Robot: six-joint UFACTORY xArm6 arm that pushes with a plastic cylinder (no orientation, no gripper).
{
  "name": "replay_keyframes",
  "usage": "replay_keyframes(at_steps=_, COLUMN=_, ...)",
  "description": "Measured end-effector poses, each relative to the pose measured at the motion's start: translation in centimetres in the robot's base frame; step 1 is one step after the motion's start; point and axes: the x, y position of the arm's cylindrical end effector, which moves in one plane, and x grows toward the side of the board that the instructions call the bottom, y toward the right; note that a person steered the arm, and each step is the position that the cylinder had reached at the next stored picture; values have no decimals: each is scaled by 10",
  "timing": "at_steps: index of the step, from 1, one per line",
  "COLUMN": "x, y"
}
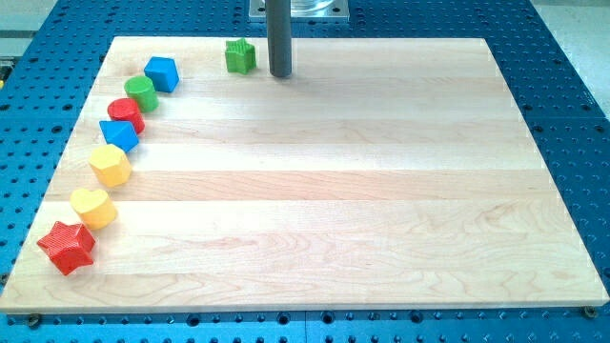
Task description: Push the green star above the cube
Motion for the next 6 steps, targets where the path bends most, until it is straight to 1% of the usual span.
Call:
replay_keyframes(at_steps=1, x=-14, y=0)
replay_keyframes(at_steps=3, x=-19, y=-58)
replay_keyframes(at_steps=6, x=-19, y=-119)
